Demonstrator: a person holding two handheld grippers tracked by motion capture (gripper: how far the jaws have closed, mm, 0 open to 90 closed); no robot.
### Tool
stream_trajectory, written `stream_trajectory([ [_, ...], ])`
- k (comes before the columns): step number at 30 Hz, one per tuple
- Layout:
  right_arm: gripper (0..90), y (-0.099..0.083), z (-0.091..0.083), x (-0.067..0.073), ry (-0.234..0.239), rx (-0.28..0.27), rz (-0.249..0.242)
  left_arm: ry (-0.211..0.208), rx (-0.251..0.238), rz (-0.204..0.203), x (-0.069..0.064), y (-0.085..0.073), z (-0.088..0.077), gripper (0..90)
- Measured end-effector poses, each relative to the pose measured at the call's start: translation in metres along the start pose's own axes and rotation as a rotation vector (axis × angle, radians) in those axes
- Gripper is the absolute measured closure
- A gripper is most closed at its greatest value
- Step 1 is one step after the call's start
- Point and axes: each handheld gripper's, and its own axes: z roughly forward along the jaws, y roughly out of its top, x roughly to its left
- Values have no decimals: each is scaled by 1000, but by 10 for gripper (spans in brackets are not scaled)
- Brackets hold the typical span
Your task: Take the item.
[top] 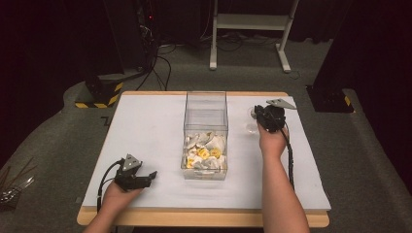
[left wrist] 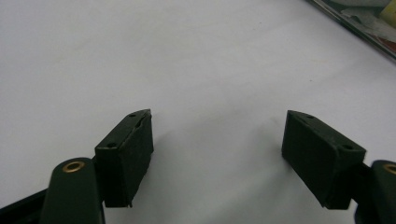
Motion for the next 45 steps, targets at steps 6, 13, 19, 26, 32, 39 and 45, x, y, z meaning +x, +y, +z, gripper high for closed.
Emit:
stream_trajectory([
  [6,683,0,-1,2,-2,6,3,0,0,0,0,0,0,254],
  [13,580,1,-5,8,19,3,-4,-1,1,0,0,0,0,254],
  [19,455,2,-11,15,2,10,-34,1,0,0,0,0,0,254],
  [26,282,-3,-22,21,-11,4,-44,1,0,0,0,0,0,254],
  [32,211,-13,-28,20,-34,12,-34,1,0,0,0,0,0,254],
  [39,180,-29,-36,22,-63,53,-46,2,1,1,0,0,0,254],
  [45,177,-44,-46,27,-38,57,-54,1,1,1,0,0,0,254],
])
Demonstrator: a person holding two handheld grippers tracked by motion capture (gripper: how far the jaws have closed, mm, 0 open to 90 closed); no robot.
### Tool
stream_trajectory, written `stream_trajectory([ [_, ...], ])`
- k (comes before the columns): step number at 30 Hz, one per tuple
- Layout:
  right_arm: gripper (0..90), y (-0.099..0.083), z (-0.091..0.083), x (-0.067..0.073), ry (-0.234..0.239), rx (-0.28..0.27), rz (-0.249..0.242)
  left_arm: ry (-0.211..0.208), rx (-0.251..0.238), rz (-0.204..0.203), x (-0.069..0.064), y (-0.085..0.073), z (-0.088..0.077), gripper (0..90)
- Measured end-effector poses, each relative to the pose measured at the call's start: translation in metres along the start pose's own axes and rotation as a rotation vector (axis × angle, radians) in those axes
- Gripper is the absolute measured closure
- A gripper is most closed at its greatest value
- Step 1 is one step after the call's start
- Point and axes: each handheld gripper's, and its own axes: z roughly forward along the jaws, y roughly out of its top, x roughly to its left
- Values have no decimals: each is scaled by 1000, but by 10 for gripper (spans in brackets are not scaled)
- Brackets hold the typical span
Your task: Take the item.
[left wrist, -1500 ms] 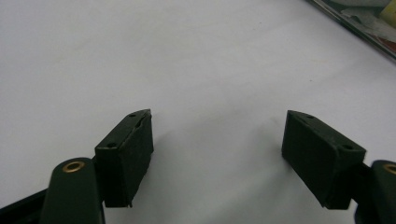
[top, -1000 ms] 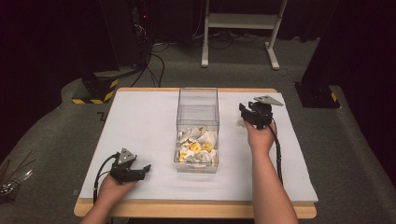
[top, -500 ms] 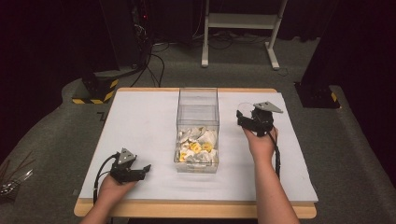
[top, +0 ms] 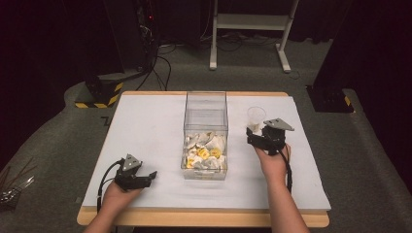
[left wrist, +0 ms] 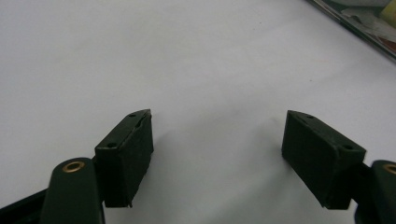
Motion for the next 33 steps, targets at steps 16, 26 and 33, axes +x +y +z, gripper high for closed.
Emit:
stream_trajectory([
  [16,178,-45,-25,7,54,44,-15,-2,-2,-1,0,0,0,254],
  [26,178,-83,-40,-1,64,124,-14,0,-2,-2,0,0,0,254],
  [33,179,-108,-48,-7,40,229,-11,0,-2,-6,0,0,0,255],
])
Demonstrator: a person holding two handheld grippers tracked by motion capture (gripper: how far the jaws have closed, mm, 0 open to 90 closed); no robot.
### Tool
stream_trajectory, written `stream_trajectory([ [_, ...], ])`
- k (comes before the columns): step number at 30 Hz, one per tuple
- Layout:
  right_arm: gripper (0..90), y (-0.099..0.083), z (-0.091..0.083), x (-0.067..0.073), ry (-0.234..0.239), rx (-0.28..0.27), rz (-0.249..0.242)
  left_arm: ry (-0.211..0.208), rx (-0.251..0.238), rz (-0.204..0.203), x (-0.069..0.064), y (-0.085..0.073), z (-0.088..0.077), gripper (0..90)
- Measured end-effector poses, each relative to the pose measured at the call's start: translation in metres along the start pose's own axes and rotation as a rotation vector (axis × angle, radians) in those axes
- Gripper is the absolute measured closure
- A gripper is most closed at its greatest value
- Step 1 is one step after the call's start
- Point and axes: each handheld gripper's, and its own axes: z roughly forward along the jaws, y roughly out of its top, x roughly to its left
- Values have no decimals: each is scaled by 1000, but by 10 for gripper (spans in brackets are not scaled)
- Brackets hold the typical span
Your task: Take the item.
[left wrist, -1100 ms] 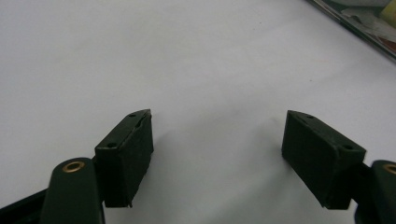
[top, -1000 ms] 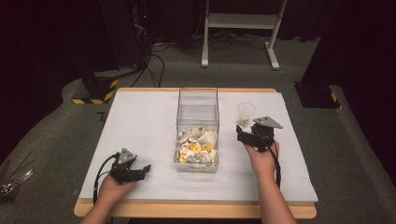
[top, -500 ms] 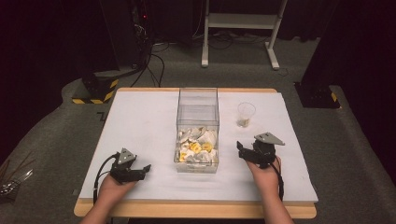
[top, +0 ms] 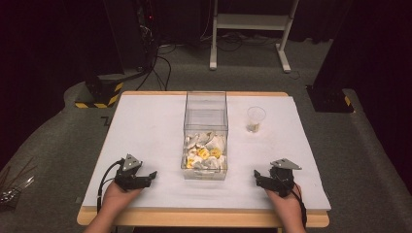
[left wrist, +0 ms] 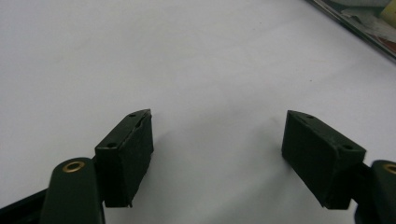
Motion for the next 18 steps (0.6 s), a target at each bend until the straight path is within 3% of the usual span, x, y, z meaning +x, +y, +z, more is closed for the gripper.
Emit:
stream_trajectory([
  [3,168,-1,0,0,-9,12,0,0,0,-1,0,0,0,254],
  [7,161,0,2,5,-33,25,-43,1,0,-1,0,0,0,255],
  [18,157,0,3,5,-27,27,-39,1,0,1,0,0,0,255],
])
